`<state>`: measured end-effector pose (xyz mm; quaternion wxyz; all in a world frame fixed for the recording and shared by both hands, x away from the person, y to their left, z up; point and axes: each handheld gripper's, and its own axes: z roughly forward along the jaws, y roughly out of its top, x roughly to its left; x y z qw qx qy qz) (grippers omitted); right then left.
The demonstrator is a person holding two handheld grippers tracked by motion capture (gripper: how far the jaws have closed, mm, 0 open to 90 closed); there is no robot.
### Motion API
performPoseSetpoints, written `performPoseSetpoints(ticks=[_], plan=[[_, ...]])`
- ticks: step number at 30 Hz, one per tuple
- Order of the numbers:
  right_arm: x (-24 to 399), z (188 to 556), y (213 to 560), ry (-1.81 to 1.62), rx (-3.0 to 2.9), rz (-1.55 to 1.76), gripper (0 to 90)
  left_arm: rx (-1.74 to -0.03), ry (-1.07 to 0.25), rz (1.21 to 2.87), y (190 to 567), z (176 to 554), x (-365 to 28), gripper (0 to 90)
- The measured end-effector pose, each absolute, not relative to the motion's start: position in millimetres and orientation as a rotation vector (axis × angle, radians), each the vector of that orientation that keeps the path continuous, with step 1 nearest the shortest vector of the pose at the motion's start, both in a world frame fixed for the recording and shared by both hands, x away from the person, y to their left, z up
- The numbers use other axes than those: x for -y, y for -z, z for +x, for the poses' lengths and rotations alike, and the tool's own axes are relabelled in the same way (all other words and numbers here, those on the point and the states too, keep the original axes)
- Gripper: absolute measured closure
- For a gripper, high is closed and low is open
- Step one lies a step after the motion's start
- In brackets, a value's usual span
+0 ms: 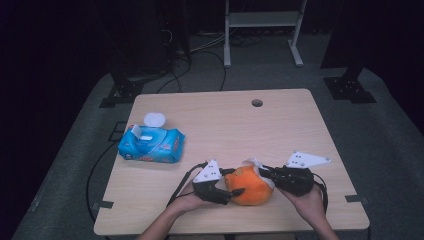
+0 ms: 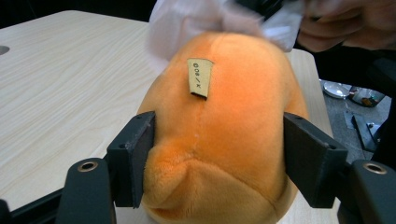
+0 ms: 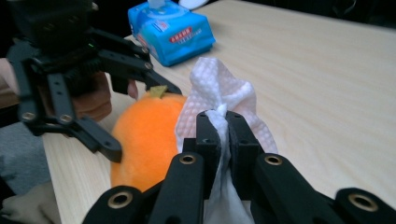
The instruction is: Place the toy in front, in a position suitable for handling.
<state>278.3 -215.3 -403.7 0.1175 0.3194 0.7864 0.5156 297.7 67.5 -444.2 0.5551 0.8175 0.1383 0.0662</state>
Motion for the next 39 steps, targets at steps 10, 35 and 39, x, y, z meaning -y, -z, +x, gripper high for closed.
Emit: performPoseSetpoints(ticks=[10,35,39], plan=[[228.9,284.4,412.4,-1.527,-2.319,0.997,84.3,-0.396,-0.034,1.911,460.1,309.8,-71.1,9.9],[197.2,269.4,384.7,-1.707,-2.257,0.818,84.2,-0.369,-0.156,1.909,421.7,298.1,-75.8,41.4],[197.0,270.4,384.6,-1.685,-2.250,0.817,84.2,-0.368,-0.162,1.899,417.3,296.8,-77.1,41.3]])
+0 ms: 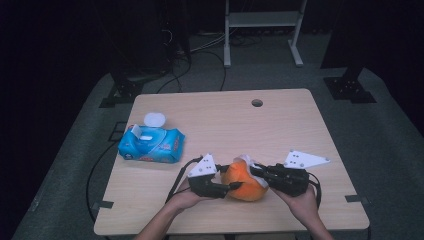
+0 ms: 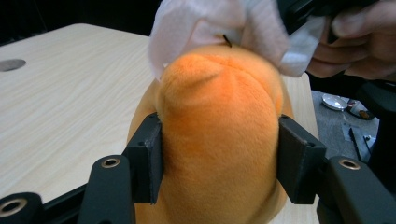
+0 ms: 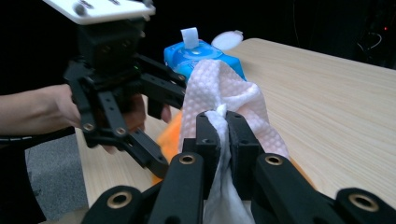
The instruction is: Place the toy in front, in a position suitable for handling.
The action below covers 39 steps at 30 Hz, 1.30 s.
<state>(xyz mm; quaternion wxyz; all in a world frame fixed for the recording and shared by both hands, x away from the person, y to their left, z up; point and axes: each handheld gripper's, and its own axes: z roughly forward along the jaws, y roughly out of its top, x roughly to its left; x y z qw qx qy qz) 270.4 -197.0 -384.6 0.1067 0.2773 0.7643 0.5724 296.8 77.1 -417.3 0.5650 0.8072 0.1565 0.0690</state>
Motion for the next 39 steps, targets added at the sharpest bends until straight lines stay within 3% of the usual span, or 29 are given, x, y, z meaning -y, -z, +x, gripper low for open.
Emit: performPoseSetpoints(ticks=[6,14,25,28,30,33,39], plan=[[199.4,281.4,407.7,-1.580,-2.321,0.922,84.3,-0.383,-0.145,1.912,426.2,299.8,-76.9,38.9],[206.4,285.7,417.0,-1.562,-2.348,0.979,84.3,-0.395,-0.088,1.872,429.0,305.6,-83.9,17.1],[218.3,288.1,420.8,-1.534,-2.331,1.037,84.3,-0.453,0.019,1.883,454.4,321.5,-93.5,7.2],[220.1,287.6,421.1,-1.534,-2.327,1.044,84.3,-0.460,0.091,1.875,463.2,322.4,-91.6,7.5],[219.7,286.5,419.6,-1.538,-2.319,1.041,84.4,-0.450,0.073,1.873,460.5,319.1,-89.7,21.6],[218.4,282.5,411.3,-1.534,-2.276,1.010,84.7,-0.438,0.009,1.825,438.7,313.1,-87.7,34.2],[221.7,284.0,403.6,-1.672,-2.207,1.033,84.8,-0.363,-0.090,1.775,402.6,302.9,-92.8,34.2]])
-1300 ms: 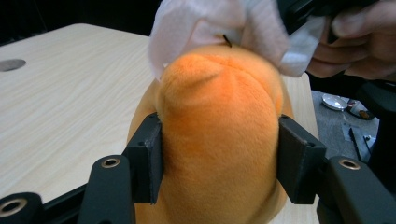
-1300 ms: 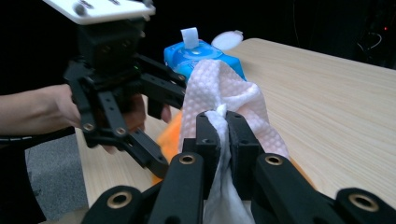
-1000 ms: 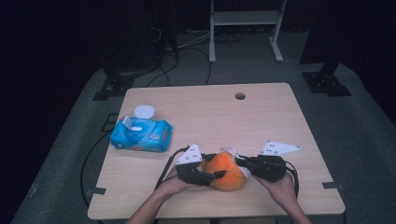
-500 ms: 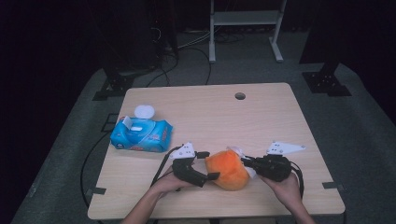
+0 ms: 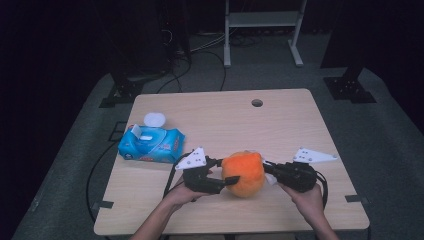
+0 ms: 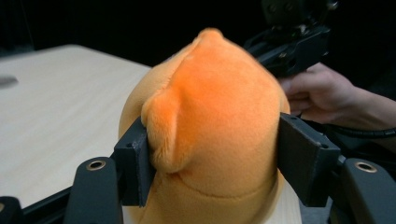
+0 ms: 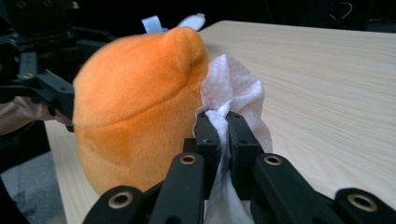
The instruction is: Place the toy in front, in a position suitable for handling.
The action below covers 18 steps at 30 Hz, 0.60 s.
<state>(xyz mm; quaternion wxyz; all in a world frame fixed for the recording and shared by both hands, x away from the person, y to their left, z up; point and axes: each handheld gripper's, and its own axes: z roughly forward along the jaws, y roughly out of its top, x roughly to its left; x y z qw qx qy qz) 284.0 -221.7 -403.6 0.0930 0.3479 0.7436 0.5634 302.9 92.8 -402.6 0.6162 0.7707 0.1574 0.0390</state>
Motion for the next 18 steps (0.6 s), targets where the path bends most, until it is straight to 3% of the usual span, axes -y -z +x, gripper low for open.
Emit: performPoseSetpoints(ticks=[9,18], plan=[[213.2,296.8,431.3,-1.576,-2.307,1.148,84.7,-0.430,-0.077,1.847,433.0,310.2,-95.1,34.1],[219.3,282.0,394.5,-1.795,-2.183,0.956,84.1,-0.366,-0.117,1.887,429.4,302.0,-81.2,33.0]])
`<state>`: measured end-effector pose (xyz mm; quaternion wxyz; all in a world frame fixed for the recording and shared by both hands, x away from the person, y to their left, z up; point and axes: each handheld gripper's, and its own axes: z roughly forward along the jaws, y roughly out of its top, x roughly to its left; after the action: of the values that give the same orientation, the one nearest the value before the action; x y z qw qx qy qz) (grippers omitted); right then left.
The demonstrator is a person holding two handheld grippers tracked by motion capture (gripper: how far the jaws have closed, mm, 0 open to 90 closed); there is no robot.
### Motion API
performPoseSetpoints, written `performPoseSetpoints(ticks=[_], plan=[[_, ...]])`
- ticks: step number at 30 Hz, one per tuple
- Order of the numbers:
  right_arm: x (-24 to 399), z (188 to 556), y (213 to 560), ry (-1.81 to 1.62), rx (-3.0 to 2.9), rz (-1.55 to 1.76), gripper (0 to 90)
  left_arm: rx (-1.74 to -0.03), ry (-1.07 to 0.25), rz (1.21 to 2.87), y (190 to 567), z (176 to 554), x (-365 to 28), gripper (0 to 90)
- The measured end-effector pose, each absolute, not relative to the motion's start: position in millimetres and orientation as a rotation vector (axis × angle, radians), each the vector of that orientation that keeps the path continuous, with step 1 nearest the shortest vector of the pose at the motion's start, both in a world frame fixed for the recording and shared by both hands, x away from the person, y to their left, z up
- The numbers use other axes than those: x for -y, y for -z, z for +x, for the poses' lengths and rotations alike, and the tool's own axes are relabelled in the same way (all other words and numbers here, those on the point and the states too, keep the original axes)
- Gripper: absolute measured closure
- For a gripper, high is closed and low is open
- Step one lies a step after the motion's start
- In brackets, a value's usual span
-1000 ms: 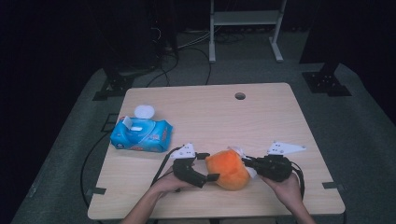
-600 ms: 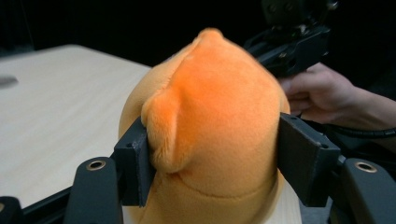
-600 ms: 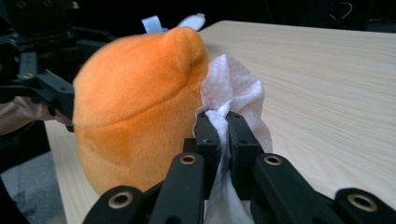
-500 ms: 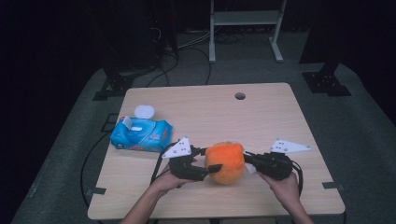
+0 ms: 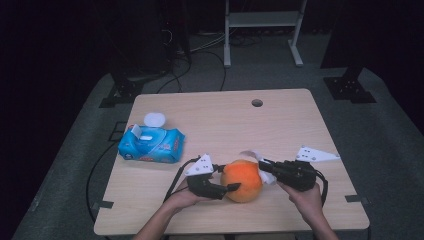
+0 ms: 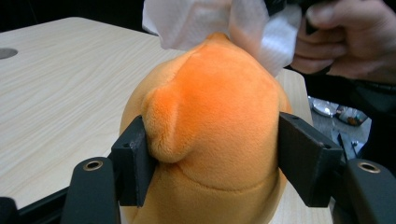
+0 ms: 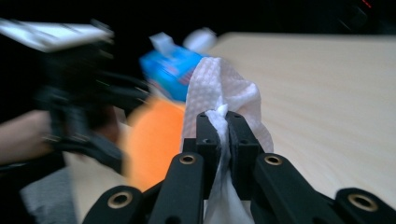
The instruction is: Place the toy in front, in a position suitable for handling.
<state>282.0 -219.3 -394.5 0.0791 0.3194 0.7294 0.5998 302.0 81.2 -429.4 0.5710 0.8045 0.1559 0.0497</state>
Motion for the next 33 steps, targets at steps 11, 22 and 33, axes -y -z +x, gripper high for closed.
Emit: performPoseSetpoints(ticks=[11,22,33], plan=[[215.3,286.1,409.2,-1.643,-2.315,0.933,84.3,-0.364,-0.036,1.894,435.1,307.9,-82.9,15.8],[194.1,270.2,396.2,-1.717,-2.351,0.776,84.3,-0.321,-0.111,1.932,438.5,298.5,-70.9,34.7],[209.6,270.9,400.0,-1.575,-2.304,0.815,84.6,-0.371,-0.097,1.912,439.6,302.4,-75.5,36.0]])
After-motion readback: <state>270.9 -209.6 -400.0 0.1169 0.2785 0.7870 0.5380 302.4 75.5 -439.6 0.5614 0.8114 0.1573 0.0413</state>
